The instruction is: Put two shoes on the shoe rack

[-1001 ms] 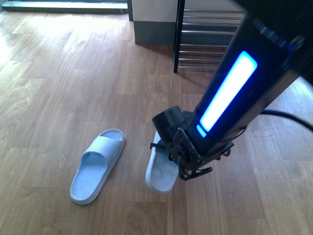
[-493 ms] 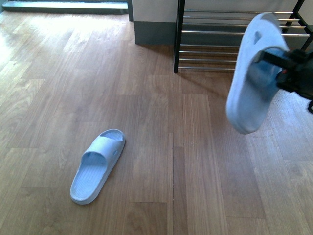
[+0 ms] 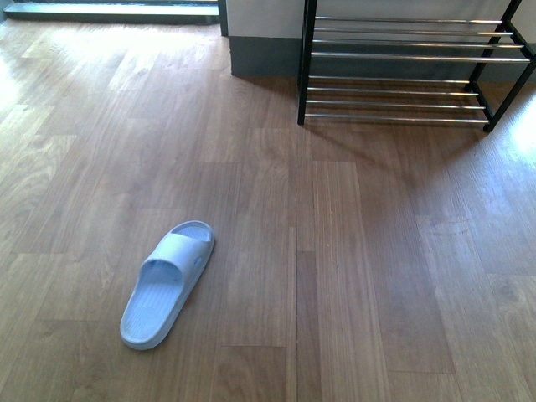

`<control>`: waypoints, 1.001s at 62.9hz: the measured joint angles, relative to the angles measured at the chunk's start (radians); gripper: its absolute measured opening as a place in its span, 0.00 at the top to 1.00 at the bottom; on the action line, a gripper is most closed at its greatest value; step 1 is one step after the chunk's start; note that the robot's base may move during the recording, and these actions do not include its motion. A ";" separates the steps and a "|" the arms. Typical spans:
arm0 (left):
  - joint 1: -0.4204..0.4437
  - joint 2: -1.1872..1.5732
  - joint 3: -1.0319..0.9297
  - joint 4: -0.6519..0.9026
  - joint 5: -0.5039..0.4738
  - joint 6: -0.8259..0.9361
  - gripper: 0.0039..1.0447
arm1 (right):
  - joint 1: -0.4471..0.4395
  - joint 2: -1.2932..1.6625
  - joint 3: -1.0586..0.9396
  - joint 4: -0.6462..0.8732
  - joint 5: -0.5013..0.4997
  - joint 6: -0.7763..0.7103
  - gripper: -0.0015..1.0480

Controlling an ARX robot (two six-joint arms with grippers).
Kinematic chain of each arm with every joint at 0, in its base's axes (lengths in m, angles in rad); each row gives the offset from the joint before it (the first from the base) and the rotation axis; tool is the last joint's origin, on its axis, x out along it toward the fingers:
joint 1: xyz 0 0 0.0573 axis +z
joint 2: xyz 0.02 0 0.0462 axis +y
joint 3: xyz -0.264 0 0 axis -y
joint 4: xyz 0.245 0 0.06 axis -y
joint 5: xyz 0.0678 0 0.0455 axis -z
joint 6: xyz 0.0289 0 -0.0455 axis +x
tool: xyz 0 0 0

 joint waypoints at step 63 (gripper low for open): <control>0.000 0.000 0.000 0.000 0.001 0.000 0.09 | -0.008 -0.021 -0.006 0.000 -0.004 -0.023 0.98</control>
